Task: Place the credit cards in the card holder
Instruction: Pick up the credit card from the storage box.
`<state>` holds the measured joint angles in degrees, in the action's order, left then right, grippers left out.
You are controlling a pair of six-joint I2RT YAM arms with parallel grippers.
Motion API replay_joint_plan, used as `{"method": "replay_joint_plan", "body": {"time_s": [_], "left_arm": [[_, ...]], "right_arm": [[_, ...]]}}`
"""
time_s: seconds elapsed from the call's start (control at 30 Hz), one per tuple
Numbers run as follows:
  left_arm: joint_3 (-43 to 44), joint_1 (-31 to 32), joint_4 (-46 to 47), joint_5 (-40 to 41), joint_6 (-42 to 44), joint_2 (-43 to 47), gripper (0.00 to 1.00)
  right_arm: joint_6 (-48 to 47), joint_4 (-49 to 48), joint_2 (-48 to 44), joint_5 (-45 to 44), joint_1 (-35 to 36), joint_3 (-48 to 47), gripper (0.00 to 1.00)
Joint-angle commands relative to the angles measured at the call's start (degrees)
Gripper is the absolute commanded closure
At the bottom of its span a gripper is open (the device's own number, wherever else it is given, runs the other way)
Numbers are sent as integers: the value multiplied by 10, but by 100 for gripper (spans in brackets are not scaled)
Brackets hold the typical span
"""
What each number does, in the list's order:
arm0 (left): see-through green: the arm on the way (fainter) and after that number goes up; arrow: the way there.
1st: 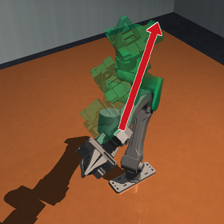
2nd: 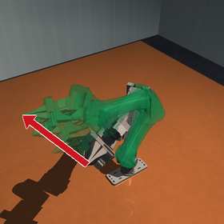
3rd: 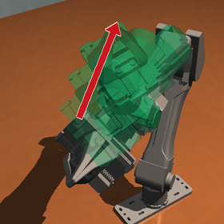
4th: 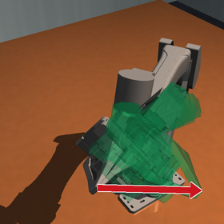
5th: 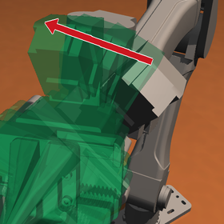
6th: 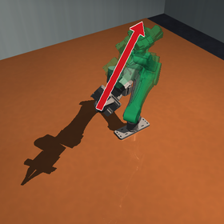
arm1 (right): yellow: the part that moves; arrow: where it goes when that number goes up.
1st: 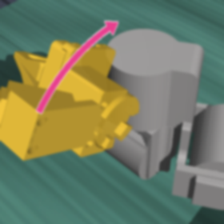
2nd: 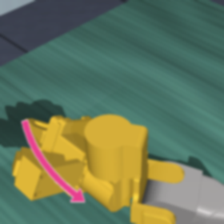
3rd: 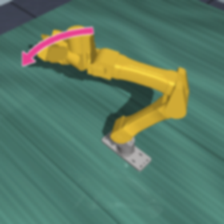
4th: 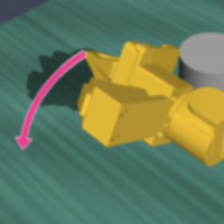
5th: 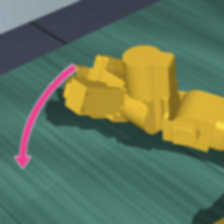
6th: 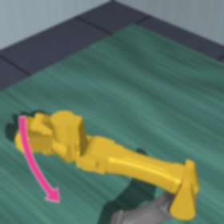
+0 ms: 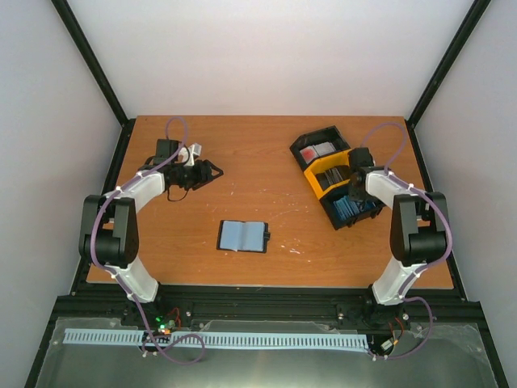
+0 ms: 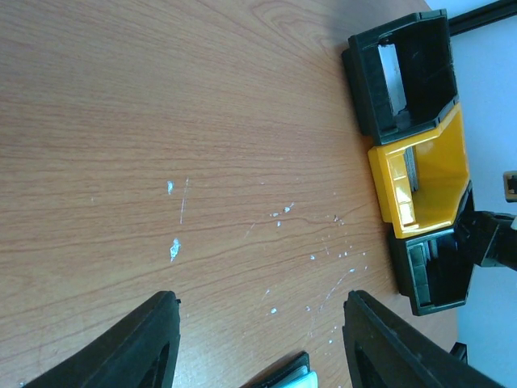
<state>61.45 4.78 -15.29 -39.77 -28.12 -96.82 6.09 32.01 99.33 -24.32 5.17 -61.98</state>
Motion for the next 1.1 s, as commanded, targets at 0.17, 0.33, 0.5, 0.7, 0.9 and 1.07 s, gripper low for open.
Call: {"method": "replay_joint_plan", "body": {"time_s": [0.17, 0.33, 0.5, 0.7, 0.9, 1.07], "left_arm": [[21, -6, 31, -23, -14, -5, 43], [18, -4, 43, -33, -22, -1, 43], [18, 16, 54, -34, -25, 10, 43], [17, 61, 89, -34, -42, 15, 39], [9, 106, 171, -69, -75, 11, 30], [39, 160, 255, -102, -114, -27, 23]], "right_arm": [[-7, 16, 4, -1, -6, 2, 89], [-5, 25, -39, 0, -1, -11, 97], [8, 42, -90, 7, 3, -5, 97], [31, 44, -173, 38, 3, 30, 97], [54, 12, -263, 182, -1, 52, 97], [95, -37, -315, 356, -42, 74, 97]]}}
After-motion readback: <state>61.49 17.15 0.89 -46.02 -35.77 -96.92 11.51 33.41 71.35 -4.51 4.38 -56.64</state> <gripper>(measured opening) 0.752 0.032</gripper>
